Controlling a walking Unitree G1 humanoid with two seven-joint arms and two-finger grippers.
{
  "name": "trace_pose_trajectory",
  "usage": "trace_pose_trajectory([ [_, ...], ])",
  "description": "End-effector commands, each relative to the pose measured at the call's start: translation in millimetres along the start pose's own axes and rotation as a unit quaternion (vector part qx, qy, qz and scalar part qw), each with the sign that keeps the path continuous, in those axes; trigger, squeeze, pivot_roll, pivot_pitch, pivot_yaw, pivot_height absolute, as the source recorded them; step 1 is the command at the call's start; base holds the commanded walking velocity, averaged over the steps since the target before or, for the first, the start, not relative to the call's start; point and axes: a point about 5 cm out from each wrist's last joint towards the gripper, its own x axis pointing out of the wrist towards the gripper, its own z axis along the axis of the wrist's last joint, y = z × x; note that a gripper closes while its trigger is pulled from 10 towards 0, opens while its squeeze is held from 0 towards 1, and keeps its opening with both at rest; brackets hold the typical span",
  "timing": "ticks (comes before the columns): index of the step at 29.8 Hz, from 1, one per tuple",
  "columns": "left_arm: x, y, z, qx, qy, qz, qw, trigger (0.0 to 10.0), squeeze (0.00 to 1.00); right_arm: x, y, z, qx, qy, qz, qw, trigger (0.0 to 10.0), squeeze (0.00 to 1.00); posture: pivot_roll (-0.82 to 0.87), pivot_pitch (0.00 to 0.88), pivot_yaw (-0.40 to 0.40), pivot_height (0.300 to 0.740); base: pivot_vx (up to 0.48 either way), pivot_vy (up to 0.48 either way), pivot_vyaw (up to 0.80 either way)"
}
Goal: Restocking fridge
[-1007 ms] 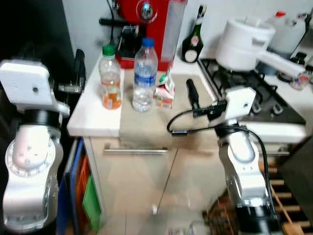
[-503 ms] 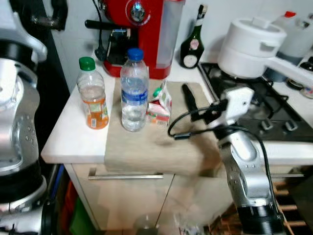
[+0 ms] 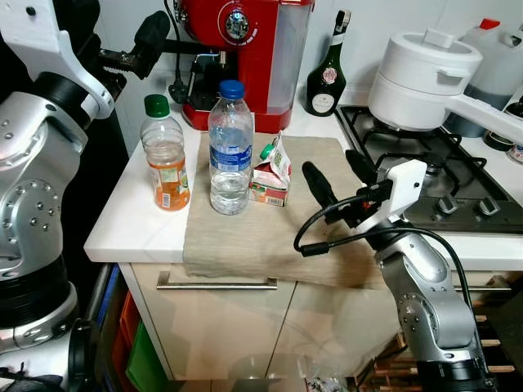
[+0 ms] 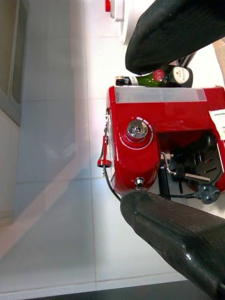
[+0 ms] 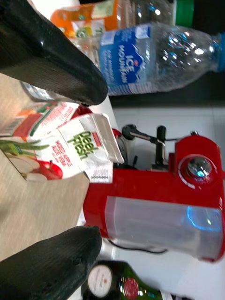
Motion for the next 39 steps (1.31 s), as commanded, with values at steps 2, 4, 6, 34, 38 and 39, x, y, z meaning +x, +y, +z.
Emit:
trace_pose_trajectory([
  [2,-0.6,-7.5,6,0.000,0.005,-0.032,0.999,10.0,0.00,-0.8,3.8,5,0.005,0.001,0.023,1.000,10.0,0.00,0.01,0.000,-0.059,0.740,0.000,0.000,0.00],
  [4,-4.0,-11.1,0,-0.005,0.030,-0.051,0.998,10.0,0.00,1.5,11.8,1,0.012,0.020,0.062,0.998,10.0,0.00,0.01,0.000,-0.062,0.740,0.000,0.000,0.00],
  [6,-5.2,-11.9,-3,-0.006,0.040,-0.052,0.998,10.0,0.00,2.9,14.5,-1,0.016,0.026,0.074,0.997,10.0,0.00,0.01,0.000,-0.063,0.740,0.000,0.000,0.00],
  [34,-24.2,-25.5,-41,-0.078,0.160,-0.061,0.982,10.0,0.00,15.4,20.2,-11,0.045,0.047,0.101,0.993,10.0,0.00,0.03,0.000,-0.069,0.740,0.000,0.000,0.00],
  [38,-26.6,-24.9,-51,-0.085,0.186,-0.050,0.978,10.0,0.00,19.1,23.6,-11,0.050,0.042,0.107,0.992,10.0,0.00,0.03,0.000,-0.068,0.740,0.000,0.000,0.00],
  [39,-26.9,-25.0,-52,-0.086,0.189,-0.049,0.977,10.0,0.00,19.6,24.2,-11,0.050,0.042,0.108,0.992,10.0,0.00,0.03,0.000,-0.068,0.740,0.000,0.000,0.00],
])
